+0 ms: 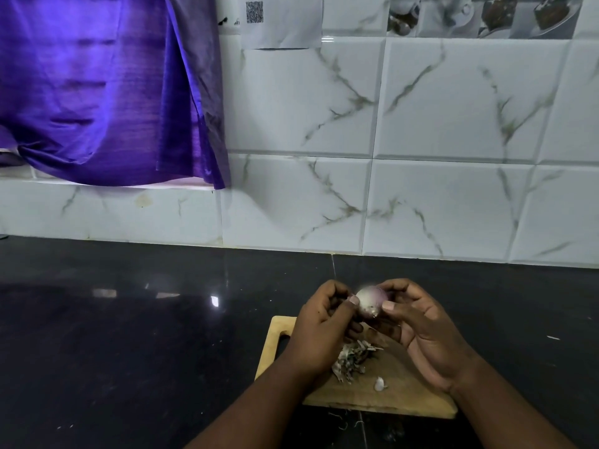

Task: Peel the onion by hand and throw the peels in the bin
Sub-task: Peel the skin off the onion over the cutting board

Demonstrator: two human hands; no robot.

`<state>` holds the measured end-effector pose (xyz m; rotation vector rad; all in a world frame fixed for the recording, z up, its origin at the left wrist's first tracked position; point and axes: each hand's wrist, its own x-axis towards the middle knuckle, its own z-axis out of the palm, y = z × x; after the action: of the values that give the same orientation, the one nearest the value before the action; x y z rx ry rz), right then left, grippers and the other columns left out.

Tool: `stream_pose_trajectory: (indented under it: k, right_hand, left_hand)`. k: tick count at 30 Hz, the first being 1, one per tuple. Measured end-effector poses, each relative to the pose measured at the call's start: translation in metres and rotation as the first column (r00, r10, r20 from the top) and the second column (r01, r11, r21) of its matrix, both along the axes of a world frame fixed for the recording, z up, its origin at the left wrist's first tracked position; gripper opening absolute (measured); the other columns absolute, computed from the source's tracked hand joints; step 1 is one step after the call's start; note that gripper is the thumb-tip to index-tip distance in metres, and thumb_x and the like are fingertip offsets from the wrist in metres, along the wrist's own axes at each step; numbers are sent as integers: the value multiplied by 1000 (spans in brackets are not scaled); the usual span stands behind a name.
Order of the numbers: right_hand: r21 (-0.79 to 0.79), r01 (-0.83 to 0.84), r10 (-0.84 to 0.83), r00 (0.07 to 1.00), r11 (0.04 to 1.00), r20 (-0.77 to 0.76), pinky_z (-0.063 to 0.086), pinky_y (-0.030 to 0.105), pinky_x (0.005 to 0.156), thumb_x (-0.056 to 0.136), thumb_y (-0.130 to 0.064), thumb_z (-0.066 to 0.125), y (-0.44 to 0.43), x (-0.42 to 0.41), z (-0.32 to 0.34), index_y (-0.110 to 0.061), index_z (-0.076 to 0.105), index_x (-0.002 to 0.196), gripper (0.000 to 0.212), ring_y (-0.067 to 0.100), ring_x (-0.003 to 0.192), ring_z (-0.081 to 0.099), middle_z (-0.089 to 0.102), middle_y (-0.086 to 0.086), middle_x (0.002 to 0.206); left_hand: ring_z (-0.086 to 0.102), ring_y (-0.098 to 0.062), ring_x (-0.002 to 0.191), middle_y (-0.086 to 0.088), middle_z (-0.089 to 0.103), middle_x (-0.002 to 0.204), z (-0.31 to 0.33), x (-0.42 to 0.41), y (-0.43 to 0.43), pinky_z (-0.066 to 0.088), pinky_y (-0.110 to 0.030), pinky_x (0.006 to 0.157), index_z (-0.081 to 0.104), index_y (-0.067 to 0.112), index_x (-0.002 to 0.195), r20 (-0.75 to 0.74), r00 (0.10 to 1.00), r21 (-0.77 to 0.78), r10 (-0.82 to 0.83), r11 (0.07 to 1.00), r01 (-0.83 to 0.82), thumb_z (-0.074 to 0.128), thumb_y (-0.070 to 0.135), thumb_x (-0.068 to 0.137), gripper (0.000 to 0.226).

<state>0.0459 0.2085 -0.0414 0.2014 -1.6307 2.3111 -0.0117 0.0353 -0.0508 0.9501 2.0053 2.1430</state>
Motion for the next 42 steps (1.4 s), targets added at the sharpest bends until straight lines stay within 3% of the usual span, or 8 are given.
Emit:
stream_pose_trajectory:
  k: [4,8,13,19,22,27,33,42]
  right_hand:
    - [72,45,-44,999,996,-10,55,60,95,82,-1,72,-2,2,0,-11,70,123,42,41,108,69,68,25,123]
    - [191,97,-89,995,977,-53,62,38,85,80,4,71,-5,5,0,-9,77,115,38,34,110,72,75,18,117]
    - [271,133,-102,987,953,-126,60,40,89,76,3,75,-3,5,-2,-8,77,112,38,33,112,71,74,17,118]
    - [126,102,-96,994,987,-57,64,40,80,76,-4,73,-6,4,-1,-10,78,109,35,35,104,75,76,18,114]
    - [104,136,-130,989,985,-65,64,41,84,73,-9,75,-7,2,0,-14,79,107,35,33,103,74,76,18,114]
    - [83,104,-99,993,991,-62,63,36,75,76,-1,73,-7,3,0,-11,77,109,34,27,99,76,77,15,111]
    - [227,172,-140,979,959,-150,61,35,88,70,-3,79,-8,5,0,-8,75,111,41,25,105,74,77,12,111]
    - [296,205,-140,964,933,-226,60,30,83,70,1,81,-9,4,-1,-4,76,110,40,28,105,73,74,16,113]
  left_hand:
    - [67,-25,87,-22,72,103,-2,-1,3,58,-42,80,62,9,110,41,999,5,-29,1000,29,51,15,104,13]
    - [66,-32,88,-29,66,104,-2,-3,3,58,-60,84,59,9,103,96,994,34,-48,998,45,51,20,93,17]
    - [65,-27,82,-14,67,90,-5,-6,2,56,-48,76,57,6,95,67,997,35,-25,999,23,52,12,92,8]
    - [66,-29,87,-19,67,98,-4,-4,2,57,-58,82,61,9,99,-28,1000,-9,9,1000,-9,46,6,103,16]
    - [72,-21,95,-9,73,105,-1,0,2,60,-49,88,65,16,111,-15,1000,-24,-21,1000,20,45,19,111,20]
    - [72,-23,107,0,73,112,-2,4,2,59,-53,97,60,21,119,-53,998,-69,-38,997,34,42,28,114,20]
    - [67,-26,103,0,68,107,-3,4,1,56,-54,91,56,22,113,-176,984,-107,28,993,-47,37,18,113,20]
    - [63,-29,94,-5,64,102,-4,4,2,55,-56,83,54,20,108,-257,964,-89,67,992,-93,38,15,104,18]
